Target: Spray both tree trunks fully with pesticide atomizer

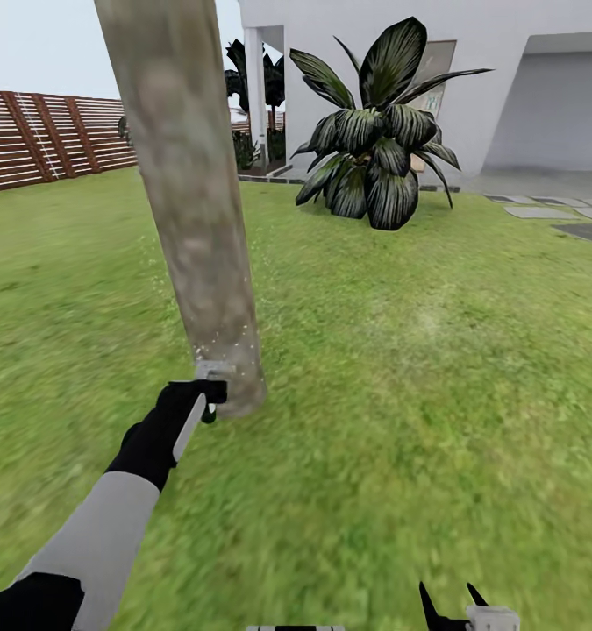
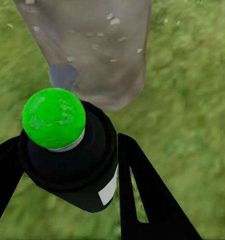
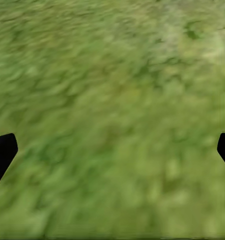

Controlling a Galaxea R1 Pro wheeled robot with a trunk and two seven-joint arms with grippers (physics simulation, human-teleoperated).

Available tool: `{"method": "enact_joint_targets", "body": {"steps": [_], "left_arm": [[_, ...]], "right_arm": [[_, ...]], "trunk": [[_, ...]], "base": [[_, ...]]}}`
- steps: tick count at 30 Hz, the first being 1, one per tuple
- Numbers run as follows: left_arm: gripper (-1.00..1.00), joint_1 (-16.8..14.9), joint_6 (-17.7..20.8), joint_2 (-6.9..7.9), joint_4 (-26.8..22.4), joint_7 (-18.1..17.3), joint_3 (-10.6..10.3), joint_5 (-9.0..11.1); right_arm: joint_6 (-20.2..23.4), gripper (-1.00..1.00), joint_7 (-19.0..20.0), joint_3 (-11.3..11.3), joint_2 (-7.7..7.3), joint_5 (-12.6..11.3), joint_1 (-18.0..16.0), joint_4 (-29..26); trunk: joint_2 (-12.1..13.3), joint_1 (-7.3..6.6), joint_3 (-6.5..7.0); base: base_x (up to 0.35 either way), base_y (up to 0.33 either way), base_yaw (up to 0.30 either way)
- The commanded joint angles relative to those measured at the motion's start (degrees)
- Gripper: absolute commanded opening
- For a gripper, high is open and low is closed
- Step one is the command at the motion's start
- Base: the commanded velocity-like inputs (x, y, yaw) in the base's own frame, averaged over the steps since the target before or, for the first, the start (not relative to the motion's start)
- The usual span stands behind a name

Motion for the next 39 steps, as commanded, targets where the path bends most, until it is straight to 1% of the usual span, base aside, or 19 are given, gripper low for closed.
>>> {"method": "enact_joint_targets", "body": {"steps": [1,3,5,6,7,10,12,13,15,18,22,23,24,26,29,33,36,38,39], "left_arm": [[-1.0,-0.25,0.09,-0.45,-0.13,0.03,-0.01,-0.46],[-1.0,-0.47,0.39,-0.3,-2.26,0.09,0.16,-0.74],[-1.0,-0.5,2.29,2.34,-4.84,0.02,1.55,-0.45],[-1.0,-0.49,2.8,3.03,-5.33,0.01,2.14,-0.31],[-1.0,-0.46,2.99,2.99,-5.52,0.01,2.23,-0.27],[-1.0,-0.37,4.06,-1.24,-8.51,0.01,2.09,-0.55],[-1.0,-0.41,7.72,-2.43,-10.85,0.08,2.08,-0.67],[-1.0,-0.42,9.92,-2.4,-12.3,0.15,2.1,-0.78],[-1.0,-0.4,10.97,-1.64,-13.65,0.19,2.42,-0.95],[-1.0,-0.27,11.38,0.68,-15.07,0.19,2.5,-0.86],[-1.0,-0.48,11.39,-0.34,-15.29,0.3,2.15,-0.67],[-1.0,-2.5,12.0,-2.57,-15.34,0.36,2.1,-0.66],[-1.0,-3.34,15.05,-3.25,-17.43,0.39,2.13,-0.82],[-1.0,-3.52,16.32,-2.73,-19.51,0.4,2.48,-0.96],[-1.0,-3.26,16.96,0.26,-22.69,0.37,3.74,-0.93],[-1.0,-3.17,16.91,-0.16,-23.04,0.36,3.5,-0.76],[-1.0,-3.52,16.9,-1.57,-23.04,0.36,0.52,-0.66],[-1.0,-3.87,16.97,-2.01,-23.5,0.36,-1.7,-0.8],[-1.0,-4.18,16.98,-1.87,-24.21,0.36,-1.88,-0.9]], "right_arm": [[0.0,1.0,0.0,0.0,0.0,0.0,0.0,0.0],[0.0,1.0,0.0,-0.01,0.0,0.0,0.0,0.0],[0.0,1.0,0.0,0.0,0.0,0.0,0.0,0.0],[0.0,1.0,0.0,0.05,0.0,0.0,0.0,0.0],[0.0,1.0,0.0,0.05,0.0,0.0,0.0,0.0],[0.0,1.0,0.0,0.0,0.0,0.0,0.0,0.0],[0.0,1.0,0.0,0.0,0.0,0.0,0.0,0.0],[0.0,1.0,0.0,-0.01,0.0,0.0,0.0,0.0],[0.0,1.0,0.0,0.03,0.0,0.0,0.0,0.0],[0.0,1.0,0.0,0.03,0.0,0.0,0.0,0.0],[0.0,1.0,0.0,0.0,0.0,0.0,0.0,0.0],[0.0,1.0,0.0,0.01,0.0,0.0,0.0,0.0],[0.0,1.0,0.0,0.03,0.0,0.0,0.0,0.0],[-0.01,1.0,0.0,0.02,0.0,0.0,0.0,0.0],[-0.03,1.0,0.0,0.03,0.0,0.0,0.0,0.0],[-0.08,1.0,0.0,0.08,0.0,0.0,0.0,0.0],[-0.08,1.0,0.0,0.08,0.0,0.0,0.0,0.0],[-0.07,1.0,0.0,0.08,0.0,0.0,0.0,0.0],[-0.08,1.0,0.0,0.08,0.0,0.0,0.0,0.0]], "trunk": [[0.0,0.0,0.0],[0.0,0.0,0.0],[0.0,0.0,0.0],[0.0,0.0,0.0],[0.0,0.0,0.0],[0.0,0.0,0.0],[0.0,0.0,0.0],[0.0,0.0,0.0],[0.0,0.0,0.0],[0.0,0.0,0.0],[0.0,0.0,0.0],[0.0,0.0,0.0],[0.0,0.0,0.0],[0.0,0.0,0.0],[0.0,0.0,0.0],[0.0,0.0,0.0],[0.0,0.0,0.0],[0.0,0.0,0.0],[0.0,0.0,0.0]], "base": [[-0.055,0.0,0.0],[-0.019,0.0,0.0],[-0.003,0.0,0.0],[0.0,0.0,0.0],[0.0,0.0,0.0],[0.0,0.0,0.0],[0.0,0.0,0.0],[-0.014,0.0,0.0],[-0.21,0.052,0.0],[-0.177,0.048,0.0],[-0.012,0.003,0.0],[0.0,0.0,0.0],[0.0,0.0,0.0],[0.0,0.0,0.0],[-0.019,0.0,0.0],[-0.256,0.0,0.0],[-0.279,0.0,0.0],[-0.067,0.0,0.0],[-0.014,0.0,0.0]]}}
